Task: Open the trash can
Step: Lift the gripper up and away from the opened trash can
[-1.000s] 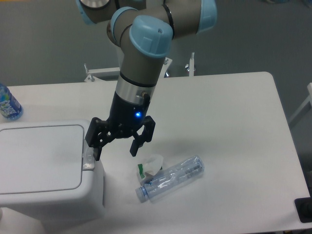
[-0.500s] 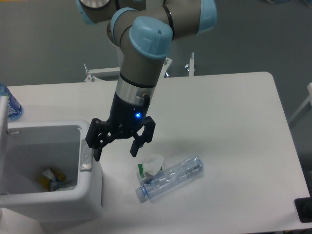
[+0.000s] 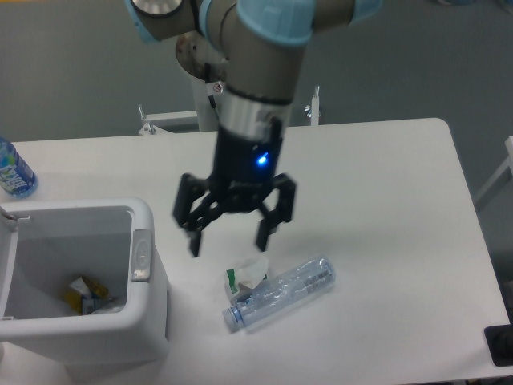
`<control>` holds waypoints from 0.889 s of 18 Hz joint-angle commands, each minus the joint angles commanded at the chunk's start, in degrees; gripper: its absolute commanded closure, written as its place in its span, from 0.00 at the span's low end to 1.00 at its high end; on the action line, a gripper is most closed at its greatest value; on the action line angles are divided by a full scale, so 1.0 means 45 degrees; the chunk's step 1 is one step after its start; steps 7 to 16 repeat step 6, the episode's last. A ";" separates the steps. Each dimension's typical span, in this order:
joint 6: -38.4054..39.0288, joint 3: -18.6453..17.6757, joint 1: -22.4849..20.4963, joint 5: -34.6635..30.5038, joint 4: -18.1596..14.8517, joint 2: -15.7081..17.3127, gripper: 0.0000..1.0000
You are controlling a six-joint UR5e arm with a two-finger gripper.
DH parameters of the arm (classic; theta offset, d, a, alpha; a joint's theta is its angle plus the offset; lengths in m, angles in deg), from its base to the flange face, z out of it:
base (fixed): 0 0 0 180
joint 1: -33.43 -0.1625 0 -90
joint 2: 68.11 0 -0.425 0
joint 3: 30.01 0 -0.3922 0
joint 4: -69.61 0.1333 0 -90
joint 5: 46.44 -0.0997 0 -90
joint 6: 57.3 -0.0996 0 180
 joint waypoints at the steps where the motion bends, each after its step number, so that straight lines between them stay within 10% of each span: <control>1: -0.0740 -0.0155 -0.0078 -0.0588 -0.0097 0.0078 0.00; 6: -0.5953 -0.0606 -0.0702 -0.1803 -0.2203 0.0429 0.00; 16: -0.5953 -0.0606 -0.0702 -0.1803 -0.2203 0.0429 0.00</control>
